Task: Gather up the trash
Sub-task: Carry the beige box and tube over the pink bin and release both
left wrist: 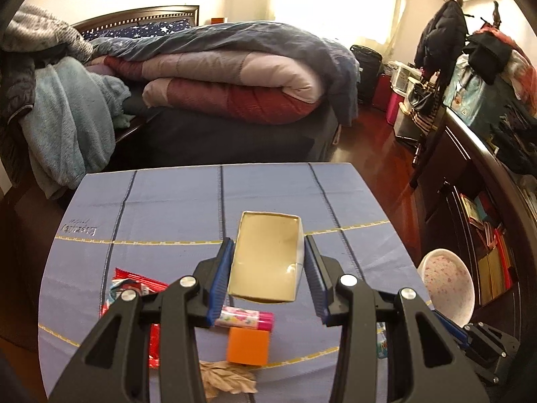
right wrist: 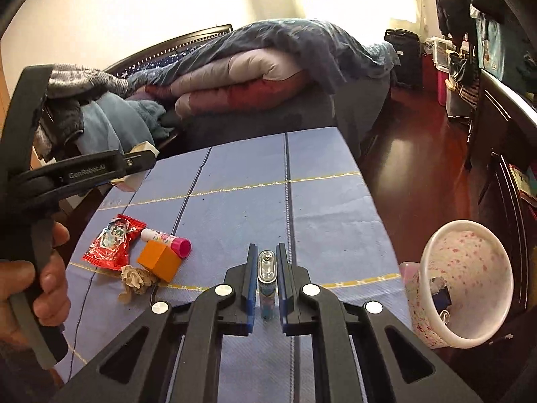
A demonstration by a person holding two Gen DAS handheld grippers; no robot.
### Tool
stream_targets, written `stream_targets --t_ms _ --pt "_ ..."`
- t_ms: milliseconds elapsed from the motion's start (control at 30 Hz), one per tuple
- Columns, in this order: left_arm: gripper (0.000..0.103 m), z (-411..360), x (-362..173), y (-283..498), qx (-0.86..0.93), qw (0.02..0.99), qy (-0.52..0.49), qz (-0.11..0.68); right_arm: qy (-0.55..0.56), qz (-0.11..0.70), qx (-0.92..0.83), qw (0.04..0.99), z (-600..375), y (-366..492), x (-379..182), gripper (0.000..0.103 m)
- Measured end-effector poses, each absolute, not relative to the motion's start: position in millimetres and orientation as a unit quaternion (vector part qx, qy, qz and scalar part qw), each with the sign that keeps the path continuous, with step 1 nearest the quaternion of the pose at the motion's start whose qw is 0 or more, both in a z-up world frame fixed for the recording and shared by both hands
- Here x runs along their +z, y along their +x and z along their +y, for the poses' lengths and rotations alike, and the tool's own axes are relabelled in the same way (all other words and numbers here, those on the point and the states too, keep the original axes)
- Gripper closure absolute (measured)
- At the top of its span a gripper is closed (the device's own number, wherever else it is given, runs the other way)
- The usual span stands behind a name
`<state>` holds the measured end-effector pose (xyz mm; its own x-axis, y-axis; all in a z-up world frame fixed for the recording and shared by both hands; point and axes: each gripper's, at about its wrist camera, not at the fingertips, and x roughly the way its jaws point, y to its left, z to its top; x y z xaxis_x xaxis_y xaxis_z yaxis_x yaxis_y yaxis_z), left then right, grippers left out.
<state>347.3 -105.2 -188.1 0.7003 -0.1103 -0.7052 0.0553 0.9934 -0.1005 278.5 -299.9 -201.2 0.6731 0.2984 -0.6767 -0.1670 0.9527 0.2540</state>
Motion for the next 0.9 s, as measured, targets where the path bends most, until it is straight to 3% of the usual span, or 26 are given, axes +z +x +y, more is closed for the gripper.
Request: stream_targets --t_ms 633,900 --pt "0.061 -202 -173 330 -0.109 0.922 0.012 0.371 0.133 0.354 0.090 0.922 -383 240 -189 0.092" --pt "0.061 -262 -171 328 -0.214 0.901 0.005 0.377 0.152 0.339 0.038 0.928 -432 229 -187 0.092"
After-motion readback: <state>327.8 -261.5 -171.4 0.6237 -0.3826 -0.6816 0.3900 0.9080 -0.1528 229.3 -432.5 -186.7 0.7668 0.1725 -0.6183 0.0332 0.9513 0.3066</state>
